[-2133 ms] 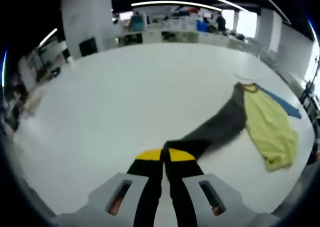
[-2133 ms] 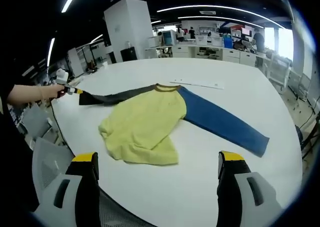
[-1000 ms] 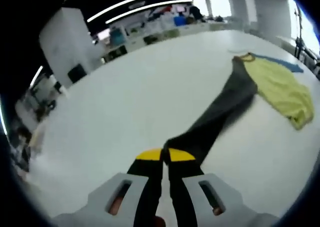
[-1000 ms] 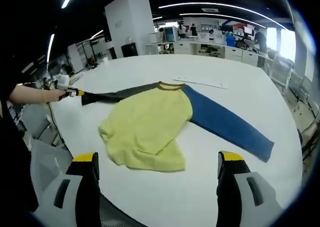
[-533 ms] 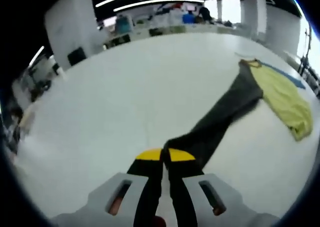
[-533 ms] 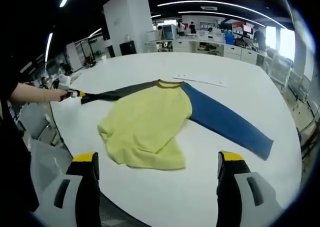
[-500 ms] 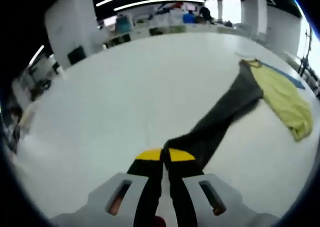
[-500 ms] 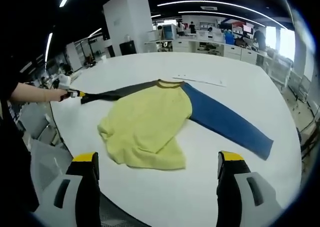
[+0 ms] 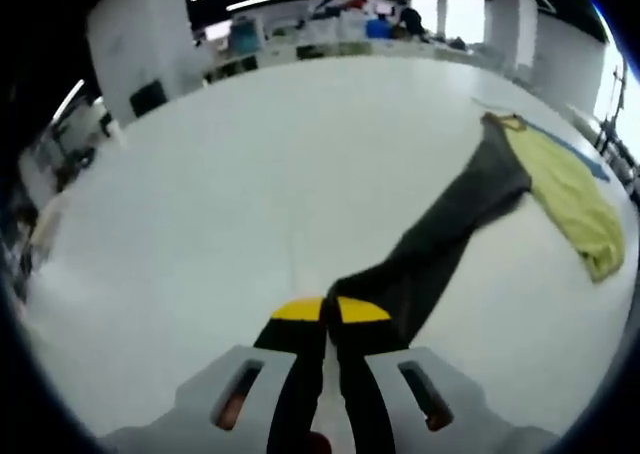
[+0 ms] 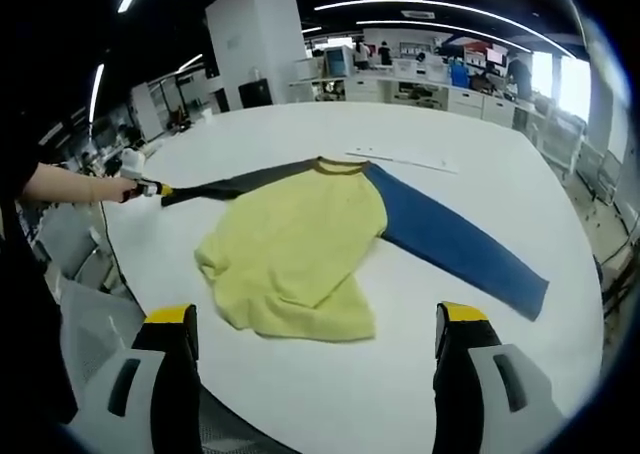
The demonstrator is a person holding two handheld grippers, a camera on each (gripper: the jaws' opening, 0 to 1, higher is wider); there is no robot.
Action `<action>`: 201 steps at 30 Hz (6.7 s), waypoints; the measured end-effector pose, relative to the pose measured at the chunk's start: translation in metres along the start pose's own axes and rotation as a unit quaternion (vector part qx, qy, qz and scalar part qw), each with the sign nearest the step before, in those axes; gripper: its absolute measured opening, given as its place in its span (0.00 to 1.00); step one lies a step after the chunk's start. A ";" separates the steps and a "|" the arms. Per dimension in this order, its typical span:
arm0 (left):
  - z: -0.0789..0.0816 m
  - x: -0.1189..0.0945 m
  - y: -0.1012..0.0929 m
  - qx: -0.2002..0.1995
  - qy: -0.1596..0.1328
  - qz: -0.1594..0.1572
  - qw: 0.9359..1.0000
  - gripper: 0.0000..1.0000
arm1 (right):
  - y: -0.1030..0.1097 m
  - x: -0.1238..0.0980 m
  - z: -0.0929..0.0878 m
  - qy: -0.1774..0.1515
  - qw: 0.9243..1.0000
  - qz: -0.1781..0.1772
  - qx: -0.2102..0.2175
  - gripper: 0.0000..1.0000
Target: Fold the garment on the visible template until the final outline fits inside the template.
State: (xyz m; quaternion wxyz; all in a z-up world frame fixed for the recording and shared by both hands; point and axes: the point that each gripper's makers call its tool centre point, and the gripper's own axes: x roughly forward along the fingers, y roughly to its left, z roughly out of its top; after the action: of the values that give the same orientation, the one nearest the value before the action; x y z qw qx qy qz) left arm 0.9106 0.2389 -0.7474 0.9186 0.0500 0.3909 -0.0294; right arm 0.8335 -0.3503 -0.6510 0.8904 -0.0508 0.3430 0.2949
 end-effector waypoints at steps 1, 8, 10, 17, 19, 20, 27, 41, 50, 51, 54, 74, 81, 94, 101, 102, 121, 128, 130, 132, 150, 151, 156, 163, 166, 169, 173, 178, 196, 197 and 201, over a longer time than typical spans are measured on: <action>-0.001 0.000 0.000 -0.001 0.001 -0.001 1.000 0.00 | 0.001 0.001 0.000 0.001 1.000 0.001 0.000 0.98; -0.003 0.000 -0.001 -0.011 0.005 -0.004 1.000 0.00 | 0.003 0.005 0.000 0.003 1.000 0.005 0.000 0.98; -0.001 0.000 0.000 -0.016 0.004 -0.004 1.000 0.00 | 0.003 0.005 0.001 0.004 1.000 0.006 -0.001 0.98; 0.003 -0.005 0.015 -0.104 -0.016 -0.007 0.994 0.14 | 0.004 0.007 0.003 0.002 1.000 0.008 -0.001 0.98; 0.003 -0.007 0.017 -0.143 -0.034 -0.013 0.989 0.16 | 0.004 0.008 0.003 0.002 1.000 0.008 0.000 0.98; 0.001 -0.008 0.020 -0.172 -0.043 -0.018 0.984 0.16 | 0.004 0.008 0.003 0.002 1.000 0.009 0.001 0.98; -0.013 -0.013 0.016 -0.222 -0.058 -0.039 0.973 0.19 | 0.006 0.010 0.003 0.000 1.000 0.012 0.002 0.98; -0.047 -0.013 -0.013 -0.211 -0.043 -0.040 0.976 0.10 | 0.004 0.004 0.004 -0.003 1.000 0.007 0.003 0.98; -0.038 -0.017 -0.017 -0.192 -0.045 -0.042 0.980 0.00 | 0.006 0.005 0.002 0.002 1.000 0.007 0.001 0.98; -0.036 -0.018 -0.019 -0.188 -0.044 -0.042 0.980 0.00 | 0.006 0.006 0.002 0.002 1.000 0.007 0.001 0.98; -0.034 -0.019 -0.020 -0.153 -0.036 -0.038 0.987 0.00 | 0.006 0.006 0.002 0.003 1.000 0.006 -0.001 0.98; 0.044 0.005 0.038 -0.030 -0.105 0.040 0.993 0.00 | -0.006 0.005 0.004 0.009 1.000 -0.005 -0.003 0.98; 0.029 0.032 0.052 -0.043 -0.087 0.039 0.994 0.00 | -0.010 0.003 0.004 0.011 1.000 -0.006 -0.005 0.98; 0.007 0.048 0.049 -0.053 -0.052 0.034 0.997 0.00 | -0.014 0.006 0.003 0.017 1.000 -0.008 -0.003 0.98; 0.007 0.049 0.048 -0.051 -0.049 0.029 0.997 0.00 | -0.013 0.011 0.004 0.019 1.000 -0.002 -0.005 0.98; 0.007 0.049 0.048 -0.051 -0.048 0.029 0.997 0.00 | -0.013 0.012 0.005 0.019 1.000 -0.002 -0.005 0.98; 0.047 0.057 0.038 -0.081 -0.050 -0.016 0.995 0.22 | -0.015 0.011 -0.002 0.024 1.000 -0.003 -0.001 0.98; 0.053 0.073 0.036 -0.095 -0.023 -0.032 0.995 0.15 | -0.017 0.005 -0.007 0.029 1.000 -0.011 0.002 0.98; 0.053 0.077 0.034 -0.090 -0.014 -0.040 0.995 0.14 | -0.018 0.004 -0.007 0.029 1.000 -0.013 0.003 0.98; 0.053 0.080 0.033 -0.091 -0.009 -0.043 0.995 0.11 | -0.018 0.003 -0.007 0.028 0.999 -0.015 0.004 0.98; 0.063 0.035 0.021 -0.085 -0.079 -0.056 0.992 0.00 | -0.017 0.005 0.003 0.017 1.000 -0.008 0.000 0.98; 0.060 0.031 0.019 -0.084 -0.082 -0.057 0.991 0.00 | -0.016 0.005 0.004 0.016 1.000 -0.007 0.000 0.98; 0.038 0.007 0.003 -0.092 -0.084 -0.057 0.991 0.00 | -0.011 0.002 0.009 0.007 1.000 -0.002 -0.006 0.98; 0.001 -0.010 -0.012 -0.093 -0.069 -0.058 0.992 0.00 | -0.004 -0.007 0.011 -0.003 1.000 0.005 -0.011 0.98; -0.016 -0.017 -0.016 -0.095 -0.058 -0.054 0.992 0.00 | -0.002 -0.013 0.007 -0.004 1.000 0.005 -0.013 0.98; -0.027 -0.019 -0.018 -0.097 -0.052 -0.051 0.993 0.00 | -0.001 -0.018 0.002 -0.003 1.000 0.004 -0.014 0.98; -0.036 -0.019 -0.016 -0.098 -0.045 -0.046 0.993 0.00 | 0.001 -0.023 -0.005 0.000 1.000 0.005 -0.015 0.98; -0.043 -0.020 -0.017 -0.096 -0.039 -0.040 0.994 0.00 | 0.004 -0.027 -0.008 0.001 1.000 0.008 -0.018 0.98; -0.052 -0.033 0.010 -0.132 -0.041 -0.004 0.990 0.00 | 0.007 -0.031 -0.009 0.001 0.999 0.016 -0.028 0.99; -0.047 -0.029 0.015 -0.132 -0.041 -0.002 0.990 0.00 | 0.008 -0.029 -0.006 0.003 0.999 0.021 -0.035 0.99; -0.023 -0.015 0.022 -0.174 -0.065 -0.025 0.982 0.00 | 0.016 -0.023 0.008 0.002 0.998 0.039 -0.052 1.00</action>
State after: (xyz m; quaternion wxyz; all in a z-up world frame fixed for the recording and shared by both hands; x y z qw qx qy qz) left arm 0.8859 0.2640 -0.7511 0.9358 -0.1230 0.3302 0.0126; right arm 0.8156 -0.3466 -0.6285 0.8738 -0.0846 0.3305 0.3464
